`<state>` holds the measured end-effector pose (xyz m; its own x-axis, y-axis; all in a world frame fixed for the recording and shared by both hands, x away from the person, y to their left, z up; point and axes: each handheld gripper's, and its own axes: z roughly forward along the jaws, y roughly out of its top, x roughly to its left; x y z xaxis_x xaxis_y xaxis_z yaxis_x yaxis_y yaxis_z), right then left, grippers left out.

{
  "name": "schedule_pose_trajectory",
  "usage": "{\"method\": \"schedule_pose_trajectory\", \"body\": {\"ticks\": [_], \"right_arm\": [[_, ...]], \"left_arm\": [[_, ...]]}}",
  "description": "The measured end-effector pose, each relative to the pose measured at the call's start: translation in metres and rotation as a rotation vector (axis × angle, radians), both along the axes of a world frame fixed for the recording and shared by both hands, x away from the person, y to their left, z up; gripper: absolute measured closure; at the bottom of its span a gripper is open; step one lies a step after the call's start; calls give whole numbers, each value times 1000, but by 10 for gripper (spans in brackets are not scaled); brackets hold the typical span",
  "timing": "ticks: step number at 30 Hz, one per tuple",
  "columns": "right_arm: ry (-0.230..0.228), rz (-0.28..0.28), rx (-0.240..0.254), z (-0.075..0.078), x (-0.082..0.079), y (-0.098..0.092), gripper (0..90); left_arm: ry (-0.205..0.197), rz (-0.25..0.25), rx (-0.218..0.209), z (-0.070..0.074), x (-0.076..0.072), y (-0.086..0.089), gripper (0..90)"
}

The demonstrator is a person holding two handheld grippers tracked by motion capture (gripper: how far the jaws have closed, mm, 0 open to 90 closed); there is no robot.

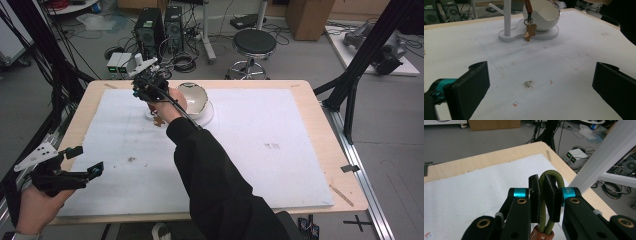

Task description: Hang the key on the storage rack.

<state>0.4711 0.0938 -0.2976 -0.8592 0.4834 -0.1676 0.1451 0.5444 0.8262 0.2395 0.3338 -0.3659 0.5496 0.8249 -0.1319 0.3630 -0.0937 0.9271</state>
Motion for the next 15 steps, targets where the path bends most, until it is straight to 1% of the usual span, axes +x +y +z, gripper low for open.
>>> {"method": "schedule_pose_trajectory", "body": {"ticks": [1,3,5,8,9,10,11,12,13,14,15], "right_arm": [[0,-4,1,0,0,0,817],[7,1,12,0,-1,-1,736],[11,9,17,1,0,-2,691],[31,1,42,3,-1,-5,570],[50,1,64,5,-1,-8,502],[62,3,75,6,-1,-10,452],[77,14,93,9,-2,-13,386],[77,14,93,9,-2,-13,386],[101,29,120,14,-5,-19,283],[116,42,128,15,-6,-21,257],[136,67,124,17,-7,-25,206]], "left_arm": [[2,-2,3,0,0,0,17],[4,-5,5,-1,1,0,17],[4,-3,3,-1,1,0,17],[1,-5,1,0,3,-1,17],[1,-5,1,0,3,-1,17],[-1,-7,0,1,4,-1,17],[-3,-8,-2,1,5,-2,17],[-4,-10,-3,1,6,-2,17],[-4,-15,1,2,8,-3,17],[-5,-17,0,2,10,-4,17],[-6,-20,0,2,12,-6,17]]}}
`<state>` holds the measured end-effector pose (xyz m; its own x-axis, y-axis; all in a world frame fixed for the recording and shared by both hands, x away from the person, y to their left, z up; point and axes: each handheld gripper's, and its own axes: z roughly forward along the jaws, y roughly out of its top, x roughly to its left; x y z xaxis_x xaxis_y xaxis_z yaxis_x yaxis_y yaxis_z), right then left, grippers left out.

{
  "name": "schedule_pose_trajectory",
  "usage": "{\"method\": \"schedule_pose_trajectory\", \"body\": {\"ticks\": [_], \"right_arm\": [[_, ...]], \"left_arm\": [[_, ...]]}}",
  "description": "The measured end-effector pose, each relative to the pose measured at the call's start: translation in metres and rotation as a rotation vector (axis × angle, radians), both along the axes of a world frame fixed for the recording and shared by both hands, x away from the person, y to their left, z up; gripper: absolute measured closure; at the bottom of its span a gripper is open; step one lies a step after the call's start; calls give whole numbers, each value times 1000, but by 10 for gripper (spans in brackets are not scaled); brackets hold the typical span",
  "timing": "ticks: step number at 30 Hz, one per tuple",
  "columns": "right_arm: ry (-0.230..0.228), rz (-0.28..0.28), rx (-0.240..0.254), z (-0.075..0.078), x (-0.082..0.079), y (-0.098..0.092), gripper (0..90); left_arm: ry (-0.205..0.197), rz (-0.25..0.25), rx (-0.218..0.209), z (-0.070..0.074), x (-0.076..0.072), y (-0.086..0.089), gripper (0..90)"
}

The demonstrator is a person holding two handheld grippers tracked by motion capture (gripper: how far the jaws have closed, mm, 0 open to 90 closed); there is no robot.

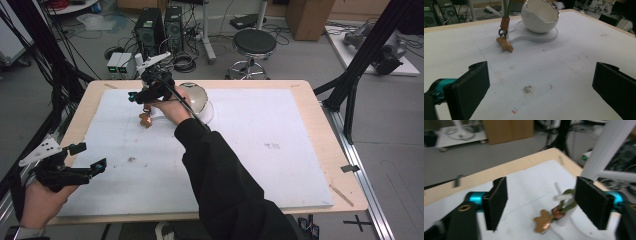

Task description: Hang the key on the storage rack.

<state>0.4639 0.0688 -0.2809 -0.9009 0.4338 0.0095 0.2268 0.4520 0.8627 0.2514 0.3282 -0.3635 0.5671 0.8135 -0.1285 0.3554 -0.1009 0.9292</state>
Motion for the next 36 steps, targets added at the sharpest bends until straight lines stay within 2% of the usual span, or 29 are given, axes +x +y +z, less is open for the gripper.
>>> {"method": "schedule_pose_trajectory", "body": {"ticks": [1,2,3,5,8,10,11,12,14,17,19,20,21,25,26,28,29,30,31,32,33,34,35,36], "right_arm": [[1,17,-9,0,-1,-2,157],[1,17,-9,0,-1,-2,157],[9,44,-25,0,-3,-5,121],[18,91,-56,0,-8,-17,120],[48,87,-55,1,-7,-35,119],[37,69,-42,3,-9,-49,119],[37,69,-42,3,-9,-49,119],[25,43,-26,3,-9,-70,119],[42,12,-19,3,-10,-91,119],[25,-21,-12,2,-14,-122,119],[-9,-39,-21,2,-20,-144,119],[-9,-39,-21,2,-20,-144,119],[-22,-40,-14,2,-25,-157,119],[-16,-62,23,2,-38,-194,113],[-18,-74,22,2,-46,-215,113],[-21,-81,18,2,-49,-222,113],[-25,-96,10,3,-56,-240,113],[-28,-102,8,4,-60,-249,113],[-28,-102,8,4,-60,-249,113],[-36,-110,4,4,-65,-258,113],[-47,-126,-7,4,-71,-269,112],[-84,-141,-22,2,-81,-285,109],[-84,-141,-22,2,-81,-285,109],[-99,-145,-29,1,-85,-293,109]], "left_arm": [[0,-1,0,0,1,-1,17],[-3,-5,-3,1,4,-2,17],[-6,-8,-5,2,5,-3,17],[-18,-17,-11,5,9,-5,17],[-34,-28,-25,10,16,-8,17],[-40,-39,-34,11,22,-11,17],[-43,-49,-41,12,26,-13,17],[-44,-54,-46,13,30,-16,17],[-48,-71,-48,14,38,-21,17],[-45,-84,-58,15,48,-27,17],[-45,-94,-58,15,53,-30,17],[-48,-92,-61,15,56,-31,17],[-48,-92,-61,15,58,-31,17],[-34,-66,-68,16,67,-26,17],[-41,-65,-78,16,69,-24,17],[-46,-60,-90,16,71,-24,17],[-43,-60,-87,16,73,-24,17],[-42,-59,-86,17,74,-24,17],[-45,-59,-86,17,74,-24,17],[-46,-60,-89,16,75,-24,17],[-44,-57,-91,16,76,-24,17],[-42,-58,-90,16,77,-24,17],[-40,-57,-87,15,78,-25,17],[-38,-59,-85,15,78,-26,17]]}}
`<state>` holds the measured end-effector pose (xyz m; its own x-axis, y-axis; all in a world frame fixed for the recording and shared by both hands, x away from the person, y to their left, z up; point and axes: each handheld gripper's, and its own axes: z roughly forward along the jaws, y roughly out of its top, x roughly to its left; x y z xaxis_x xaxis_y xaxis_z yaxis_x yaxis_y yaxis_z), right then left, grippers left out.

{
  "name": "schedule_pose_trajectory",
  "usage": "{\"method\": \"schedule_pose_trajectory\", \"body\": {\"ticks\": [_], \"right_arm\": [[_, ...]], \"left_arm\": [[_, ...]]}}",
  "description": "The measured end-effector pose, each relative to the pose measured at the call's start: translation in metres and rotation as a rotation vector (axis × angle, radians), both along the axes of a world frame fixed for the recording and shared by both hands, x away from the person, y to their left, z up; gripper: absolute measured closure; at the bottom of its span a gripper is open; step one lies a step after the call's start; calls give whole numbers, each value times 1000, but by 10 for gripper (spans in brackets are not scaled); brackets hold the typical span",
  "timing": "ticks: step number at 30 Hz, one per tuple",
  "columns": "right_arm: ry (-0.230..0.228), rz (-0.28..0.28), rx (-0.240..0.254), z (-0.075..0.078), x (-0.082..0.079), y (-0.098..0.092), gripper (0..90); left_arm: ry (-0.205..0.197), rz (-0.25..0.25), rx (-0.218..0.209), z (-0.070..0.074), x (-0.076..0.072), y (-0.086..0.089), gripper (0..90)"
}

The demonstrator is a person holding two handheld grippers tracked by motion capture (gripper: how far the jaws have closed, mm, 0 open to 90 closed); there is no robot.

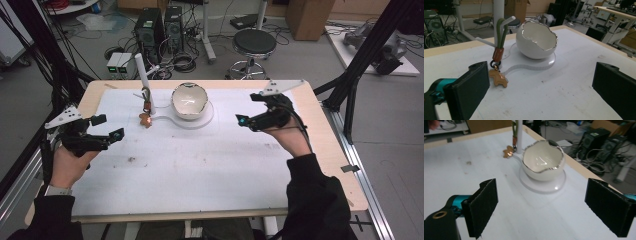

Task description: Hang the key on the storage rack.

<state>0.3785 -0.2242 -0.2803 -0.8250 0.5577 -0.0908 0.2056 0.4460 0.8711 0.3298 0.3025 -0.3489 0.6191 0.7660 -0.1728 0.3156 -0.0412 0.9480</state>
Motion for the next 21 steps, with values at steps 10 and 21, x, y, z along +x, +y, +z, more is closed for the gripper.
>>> {"method": "schedule_pose_trajectory", "body": {"ticks": [10,21], "right_arm": [[87,-78,53,-15,-21,-76,108],[57,-162,181,-18,-51,-148,107]], "left_arm": [[3,-25,-8,1,5,-10,17],[9,-19,10,0,8,-12,17]]}}
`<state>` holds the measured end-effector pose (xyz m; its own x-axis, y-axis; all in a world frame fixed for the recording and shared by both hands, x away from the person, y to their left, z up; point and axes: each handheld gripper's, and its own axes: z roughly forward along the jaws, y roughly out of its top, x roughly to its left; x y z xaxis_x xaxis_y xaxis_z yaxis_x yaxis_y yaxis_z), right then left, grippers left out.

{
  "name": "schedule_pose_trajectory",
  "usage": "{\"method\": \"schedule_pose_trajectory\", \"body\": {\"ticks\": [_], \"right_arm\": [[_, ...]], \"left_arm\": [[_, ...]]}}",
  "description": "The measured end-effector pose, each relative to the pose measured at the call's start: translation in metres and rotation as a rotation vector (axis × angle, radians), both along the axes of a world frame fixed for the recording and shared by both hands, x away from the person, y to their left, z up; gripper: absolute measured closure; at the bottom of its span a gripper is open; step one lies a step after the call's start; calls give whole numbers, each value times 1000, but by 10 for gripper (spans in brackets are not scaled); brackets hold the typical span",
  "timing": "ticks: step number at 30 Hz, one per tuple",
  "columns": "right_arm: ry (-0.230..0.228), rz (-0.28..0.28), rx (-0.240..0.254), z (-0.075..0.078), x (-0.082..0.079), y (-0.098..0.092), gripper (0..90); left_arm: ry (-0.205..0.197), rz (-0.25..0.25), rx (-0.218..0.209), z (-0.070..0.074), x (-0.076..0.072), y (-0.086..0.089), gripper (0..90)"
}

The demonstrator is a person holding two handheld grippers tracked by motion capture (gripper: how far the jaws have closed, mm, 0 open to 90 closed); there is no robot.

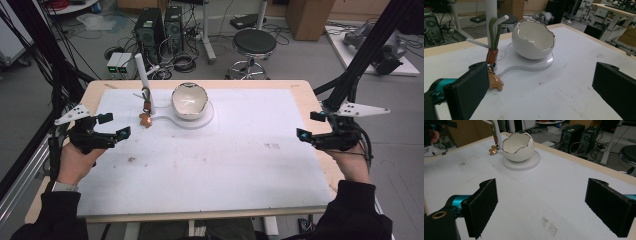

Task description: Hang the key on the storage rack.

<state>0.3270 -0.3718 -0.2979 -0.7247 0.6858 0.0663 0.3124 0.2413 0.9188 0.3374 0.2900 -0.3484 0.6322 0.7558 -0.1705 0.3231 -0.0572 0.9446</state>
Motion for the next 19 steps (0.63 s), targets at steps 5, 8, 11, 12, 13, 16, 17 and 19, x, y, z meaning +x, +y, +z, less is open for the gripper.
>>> {"method": "schedule_pose_trajectory", "body": {"ticks": [5,8,11,12,13,16,17,19], "right_arm": [[13,-4,37,-4,-9,-21,107],[19,-4,42,-7,-10,-25,107],[24,-17,58,-8,-10,-27,107],[23,-20,66,-8,-10,-28,107],[19,-23,73,-8,-10,-27,107],[2,-20,91,-7,-9,-26,107],[-3,-21,87,-7,-8,-25,107],[1,-28,82,-8,-7,-24,107]], "left_arm": [[-3,10,5,1,-2,-2,17],[-8,4,7,4,-3,-6,17],[-19,-6,20,4,-4,-9,17],[-17,-4,25,4,-4,-10,17],[-13,-4,31,3,-3,-10,17],[-6,0,38,3,-2,-10,17],[-4,3,43,2,-2,-10,17],[1,9,57,1,-2,-12,17]]}}
